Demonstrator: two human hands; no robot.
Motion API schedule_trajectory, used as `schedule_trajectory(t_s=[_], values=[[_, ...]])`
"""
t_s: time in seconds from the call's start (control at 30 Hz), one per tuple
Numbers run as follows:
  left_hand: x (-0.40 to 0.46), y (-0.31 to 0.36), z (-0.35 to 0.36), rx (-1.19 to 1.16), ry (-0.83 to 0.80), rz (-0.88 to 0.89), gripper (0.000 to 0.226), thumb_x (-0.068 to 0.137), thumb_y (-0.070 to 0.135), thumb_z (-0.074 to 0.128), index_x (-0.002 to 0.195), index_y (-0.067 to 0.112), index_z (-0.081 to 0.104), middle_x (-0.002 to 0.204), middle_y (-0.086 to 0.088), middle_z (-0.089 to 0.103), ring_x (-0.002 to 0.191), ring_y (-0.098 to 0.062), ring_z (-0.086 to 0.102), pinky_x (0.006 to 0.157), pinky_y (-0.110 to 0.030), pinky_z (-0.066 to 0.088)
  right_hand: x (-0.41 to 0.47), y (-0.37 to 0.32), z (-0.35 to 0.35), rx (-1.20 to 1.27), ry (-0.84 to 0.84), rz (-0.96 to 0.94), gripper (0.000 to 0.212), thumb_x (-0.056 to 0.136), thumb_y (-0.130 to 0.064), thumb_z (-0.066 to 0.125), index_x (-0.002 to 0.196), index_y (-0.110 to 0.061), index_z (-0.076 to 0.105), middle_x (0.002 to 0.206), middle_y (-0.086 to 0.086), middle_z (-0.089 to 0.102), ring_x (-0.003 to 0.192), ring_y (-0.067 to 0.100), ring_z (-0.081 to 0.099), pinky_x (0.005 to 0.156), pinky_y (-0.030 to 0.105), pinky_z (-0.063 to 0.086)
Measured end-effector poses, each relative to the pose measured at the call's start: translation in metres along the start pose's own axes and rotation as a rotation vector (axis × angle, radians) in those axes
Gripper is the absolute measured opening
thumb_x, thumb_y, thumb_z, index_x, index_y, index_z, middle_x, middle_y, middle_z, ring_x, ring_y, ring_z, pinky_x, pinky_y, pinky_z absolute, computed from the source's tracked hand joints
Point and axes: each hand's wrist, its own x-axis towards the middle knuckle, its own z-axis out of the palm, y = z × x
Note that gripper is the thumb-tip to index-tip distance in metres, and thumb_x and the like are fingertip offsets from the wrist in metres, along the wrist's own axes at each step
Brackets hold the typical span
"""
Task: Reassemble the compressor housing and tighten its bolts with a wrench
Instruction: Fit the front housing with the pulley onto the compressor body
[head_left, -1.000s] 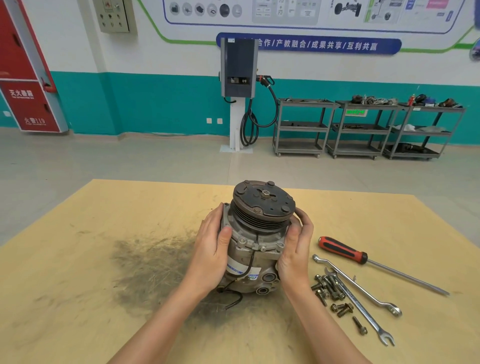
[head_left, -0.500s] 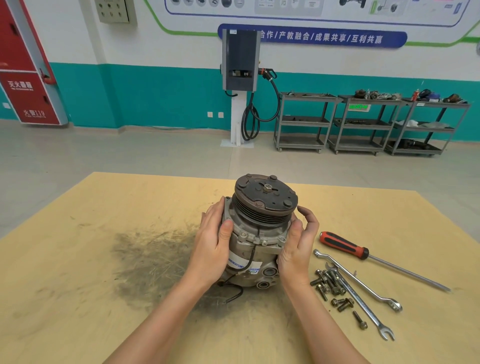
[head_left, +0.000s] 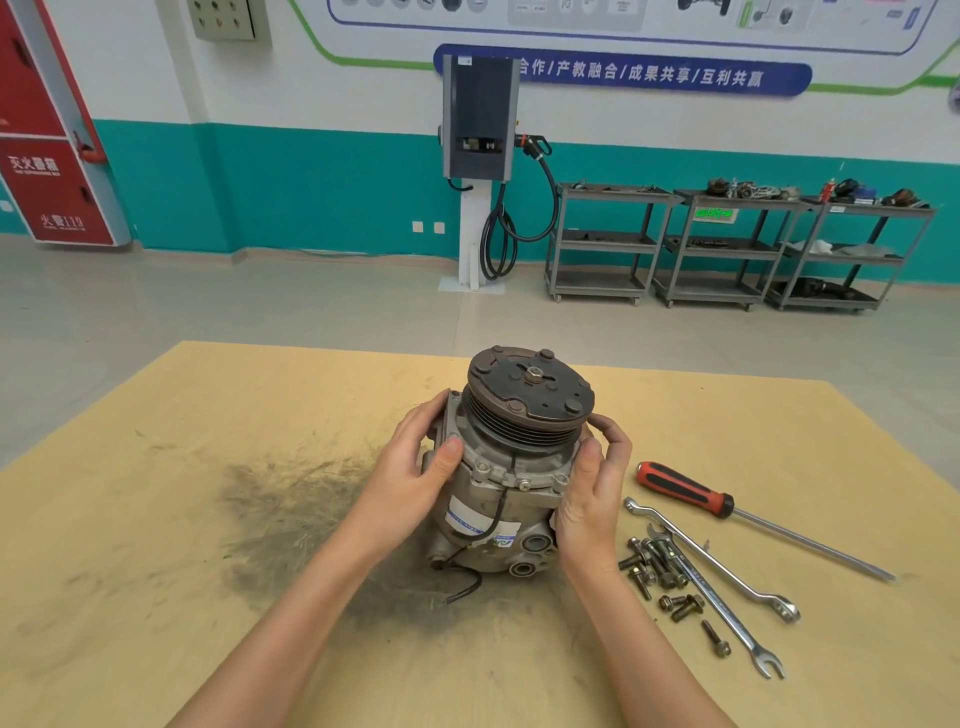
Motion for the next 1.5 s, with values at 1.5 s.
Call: schedule_trajectory(t_s=[1.5], values=[[-0.01,-0.013,-0.016,-0.034,-0.147,-0.07,0.14,0.039,0.097,0.065,0.155,0.049,0.003,0.166,0.025,0.004,0.151,0.004,0.012,0.122,-0.03,0.02,0.013,-0.042,-0.084,-0.471,-0.417,0.084,0.044,0.099,-0.043,0.041,0.141,-0.03,0.039,0.144,-0.018,0.046,0.133,-0.005,0.04,0.102,0.009,0.035]])
